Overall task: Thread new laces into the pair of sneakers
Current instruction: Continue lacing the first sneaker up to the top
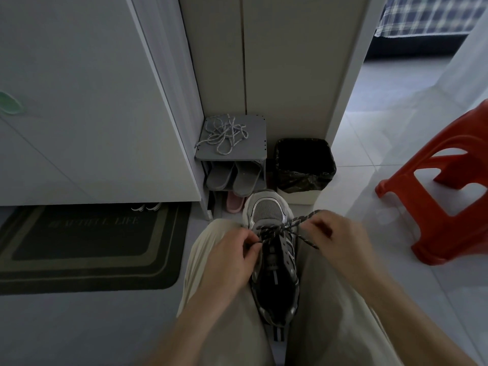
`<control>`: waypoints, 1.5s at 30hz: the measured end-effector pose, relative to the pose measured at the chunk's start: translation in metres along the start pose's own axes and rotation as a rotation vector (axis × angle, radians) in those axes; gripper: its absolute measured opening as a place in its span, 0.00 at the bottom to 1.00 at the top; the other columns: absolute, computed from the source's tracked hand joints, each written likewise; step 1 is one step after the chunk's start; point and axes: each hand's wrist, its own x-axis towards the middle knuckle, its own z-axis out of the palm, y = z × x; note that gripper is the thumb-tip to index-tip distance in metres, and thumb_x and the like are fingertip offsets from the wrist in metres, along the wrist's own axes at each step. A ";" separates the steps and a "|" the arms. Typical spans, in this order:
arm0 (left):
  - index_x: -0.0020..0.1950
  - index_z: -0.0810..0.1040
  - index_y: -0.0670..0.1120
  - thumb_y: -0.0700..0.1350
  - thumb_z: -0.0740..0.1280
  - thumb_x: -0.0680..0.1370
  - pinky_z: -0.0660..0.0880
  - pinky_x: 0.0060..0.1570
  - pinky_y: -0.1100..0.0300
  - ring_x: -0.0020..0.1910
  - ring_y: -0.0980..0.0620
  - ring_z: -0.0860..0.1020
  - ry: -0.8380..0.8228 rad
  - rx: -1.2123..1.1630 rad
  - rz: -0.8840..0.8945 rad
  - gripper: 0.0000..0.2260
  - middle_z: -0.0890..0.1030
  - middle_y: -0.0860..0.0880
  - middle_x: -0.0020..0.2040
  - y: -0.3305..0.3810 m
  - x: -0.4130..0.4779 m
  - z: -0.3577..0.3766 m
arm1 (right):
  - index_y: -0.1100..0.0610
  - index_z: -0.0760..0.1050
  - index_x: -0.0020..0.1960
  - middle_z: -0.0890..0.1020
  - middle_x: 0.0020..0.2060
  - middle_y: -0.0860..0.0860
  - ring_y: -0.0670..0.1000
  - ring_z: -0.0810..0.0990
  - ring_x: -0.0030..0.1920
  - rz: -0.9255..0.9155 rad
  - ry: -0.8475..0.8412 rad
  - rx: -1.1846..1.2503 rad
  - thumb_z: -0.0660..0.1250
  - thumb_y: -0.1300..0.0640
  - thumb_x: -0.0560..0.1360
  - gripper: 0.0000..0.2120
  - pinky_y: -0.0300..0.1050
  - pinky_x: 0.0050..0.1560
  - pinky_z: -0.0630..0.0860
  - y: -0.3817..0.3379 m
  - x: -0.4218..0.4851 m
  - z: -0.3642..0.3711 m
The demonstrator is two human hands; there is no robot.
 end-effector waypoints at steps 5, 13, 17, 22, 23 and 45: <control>0.48 0.76 0.53 0.49 0.66 0.77 0.73 0.40 0.70 0.39 0.64 0.76 -0.018 0.028 0.011 0.01 0.77 0.58 0.41 0.004 0.003 -0.001 | 0.49 0.81 0.54 0.78 0.46 0.47 0.51 0.78 0.46 -0.299 -0.057 -0.216 0.73 0.58 0.70 0.14 0.47 0.45 0.76 0.007 0.014 0.025; 0.45 0.75 0.53 0.48 0.67 0.77 0.71 0.39 0.71 0.38 0.64 0.75 -0.002 0.017 0.005 0.02 0.77 0.58 0.39 0.000 0.004 0.000 | 0.49 0.76 0.39 0.80 0.40 0.42 0.49 0.78 0.43 -0.384 0.025 -0.277 0.69 0.52 0.68 0.03 0.40 0.52 0.63 0.006 0.009 0.028; 0.45 0.76 0.54 0.48 0.67 0.77 0.70 0.40 0.73 0.39 0.63 0.75 -0.021 -0.018 -0.001 0.02 0.77 0.58 0.40 -0.002 0.005 0.001 | 0.46 0.77 0.36 0.78 0.31 0.39 0.41 0.76 0.38 -0.416 0.044 -0.305 0.59 0.35 0.71 0.18 0.47 0.63 0.63 0.013 -0.001 0.014; 0.46 0.76 0.52 0.47 0.67 0.77 0.74 0.44 0.66 0.42 0.60 0.76 -0.020 -0.027 0.041 0.01 0.77 0.56 0.43 -0.003 0.004 0.000 | 0.48 0.78 0.32 0.74 0.22 0.45 0.44 0.75 0.27 -0.473 0.012 -0.330 0.51 0.35 0.78 0.28 0.51 0.65 0.67 0.028 -0.005 0.002; 0.47 0.76 0.51 0.47 0.67 0.77 0.74 0.44 0.65 0.42 0.60 0.76 -0.018 -0.013 0.057 0.01 0.77 0.56 0.44 -0.003 0.003 0.000 | 0.49 0.78 0.32 0.74 0.21 0.47 0.44 0.75 0.26 -0.439 0.002 -0.325 0.50 0.35 0.78 0.29 0.50 0.65 0.66 0.029 -0.005 -0.001; 0.43 0.71 0.47 0.43 0.63 0.79 0.68 0.33 0.70 0.32 0.66 0.72 0.015 -0.074 0.054 0.05 0.72 0.55 0.32 0.005 0.009 -0.007 | 0.45 0.79 0.44 0.83 0.36 0.41 0.45 0.81 0.41 -0.258 -0.076 -0.262 0.64 0.44 0.69 0.09 0.43 0.63 0.59 -0.001 -0.010 0.032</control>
